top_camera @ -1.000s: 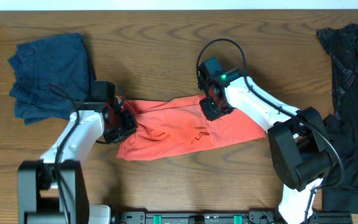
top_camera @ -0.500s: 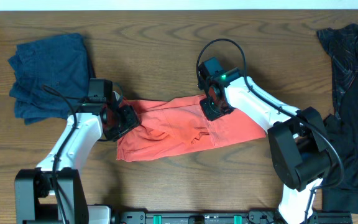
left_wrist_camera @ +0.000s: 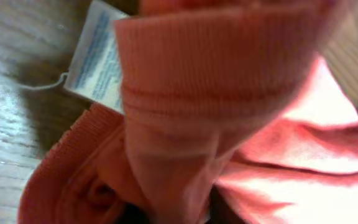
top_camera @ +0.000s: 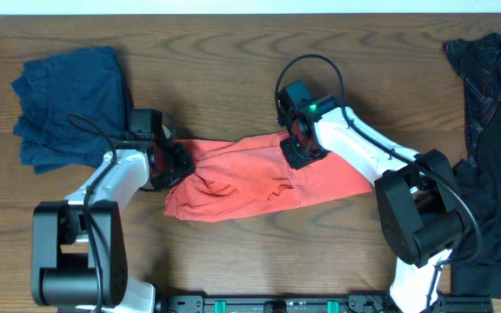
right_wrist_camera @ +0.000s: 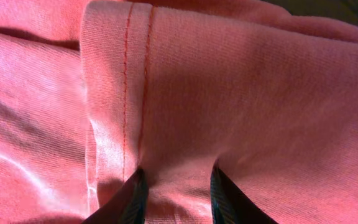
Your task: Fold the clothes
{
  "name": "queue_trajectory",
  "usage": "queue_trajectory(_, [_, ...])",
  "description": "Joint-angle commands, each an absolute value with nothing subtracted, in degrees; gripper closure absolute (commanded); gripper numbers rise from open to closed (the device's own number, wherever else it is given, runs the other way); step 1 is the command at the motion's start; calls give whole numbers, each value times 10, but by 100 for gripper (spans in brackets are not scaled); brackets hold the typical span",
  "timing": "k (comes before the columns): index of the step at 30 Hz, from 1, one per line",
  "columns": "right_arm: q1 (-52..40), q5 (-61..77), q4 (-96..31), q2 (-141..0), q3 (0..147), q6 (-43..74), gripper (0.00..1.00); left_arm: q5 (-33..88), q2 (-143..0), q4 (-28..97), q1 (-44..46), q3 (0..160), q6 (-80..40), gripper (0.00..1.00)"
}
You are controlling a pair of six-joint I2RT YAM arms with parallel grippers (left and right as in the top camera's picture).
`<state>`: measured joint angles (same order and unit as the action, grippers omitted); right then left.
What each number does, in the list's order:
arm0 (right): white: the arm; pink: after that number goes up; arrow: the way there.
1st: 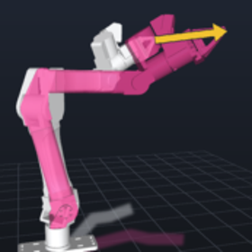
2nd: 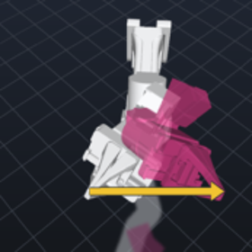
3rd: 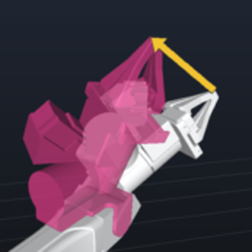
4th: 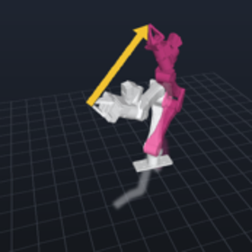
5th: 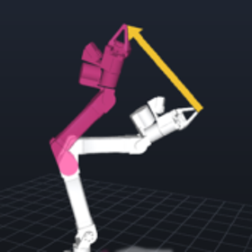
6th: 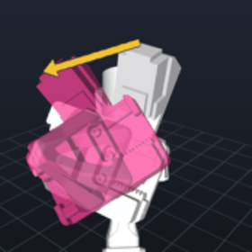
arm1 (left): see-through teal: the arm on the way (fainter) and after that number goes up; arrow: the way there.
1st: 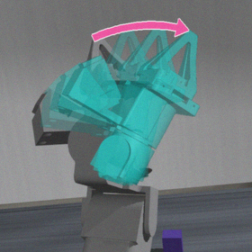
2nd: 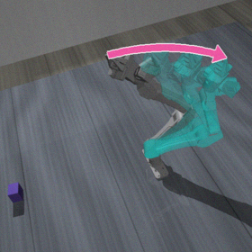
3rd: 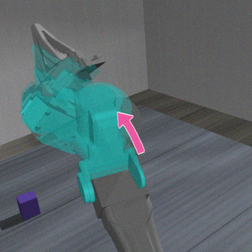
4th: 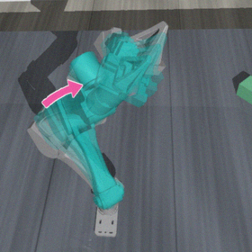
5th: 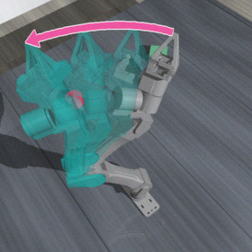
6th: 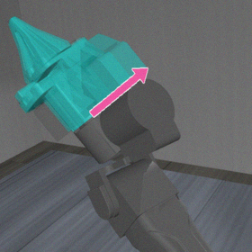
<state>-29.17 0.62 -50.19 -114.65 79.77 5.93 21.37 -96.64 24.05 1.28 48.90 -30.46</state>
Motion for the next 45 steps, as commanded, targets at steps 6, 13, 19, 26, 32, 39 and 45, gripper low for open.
queue_trajectory(6, [-286,2,-510,-1120,806,68,71,156,-914,285,9,498,-256,94])
queue_trajectory(13, [-220,2,-539,-1077,846,68,67,19,-835,385,9,558,-224,94])
queue_trajectory(19, [-162,28,-557,-1099,836,15,68,19,-824,421,9,601,-221,94])
queue_trajectory(26, [-173,62,-525,-1139,778,4,69,23,-824,494,13,675,-221,94])
queue_trajectory(32, [-202,80,-488,-1152,746,8,69,55,-824,509,58,716,-224,94])
queue_trajectory(39, [-243,79,-475,-1154,740,19,68,55,-825,493,158,717,-258,94])
queue_trajectory(45, [-264,79,-466,-1154,732,28,67,55,-828,466,215,717,-279,94])
